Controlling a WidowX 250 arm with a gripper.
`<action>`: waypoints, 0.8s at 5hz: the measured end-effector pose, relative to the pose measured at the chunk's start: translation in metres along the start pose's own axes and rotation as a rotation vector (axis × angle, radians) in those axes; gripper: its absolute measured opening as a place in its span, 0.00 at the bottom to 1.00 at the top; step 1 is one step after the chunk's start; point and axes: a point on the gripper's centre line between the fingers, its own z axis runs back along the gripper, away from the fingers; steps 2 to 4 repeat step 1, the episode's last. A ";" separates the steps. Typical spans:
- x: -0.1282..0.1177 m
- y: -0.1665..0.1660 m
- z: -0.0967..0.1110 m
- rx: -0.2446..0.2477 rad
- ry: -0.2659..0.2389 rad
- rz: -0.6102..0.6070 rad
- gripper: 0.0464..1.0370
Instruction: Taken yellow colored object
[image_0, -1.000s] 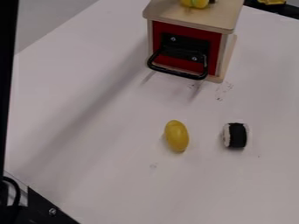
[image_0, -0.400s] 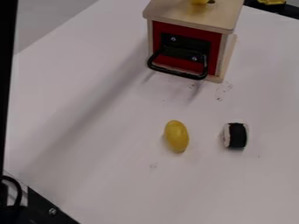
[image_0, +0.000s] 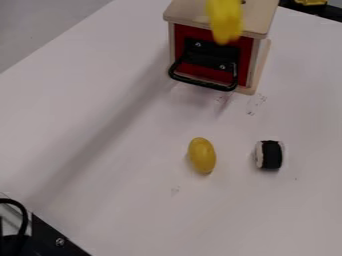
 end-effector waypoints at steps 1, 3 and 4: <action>0.000 -0.008 -0.009 -0.004 -0.004 -0.006 0.96; 0.000 -0.008 -0.009 -0.004 -0.004 -0.006 0.96; 0.000 -0.008 -0.009 -0.004 -0.004 -0.006 0.96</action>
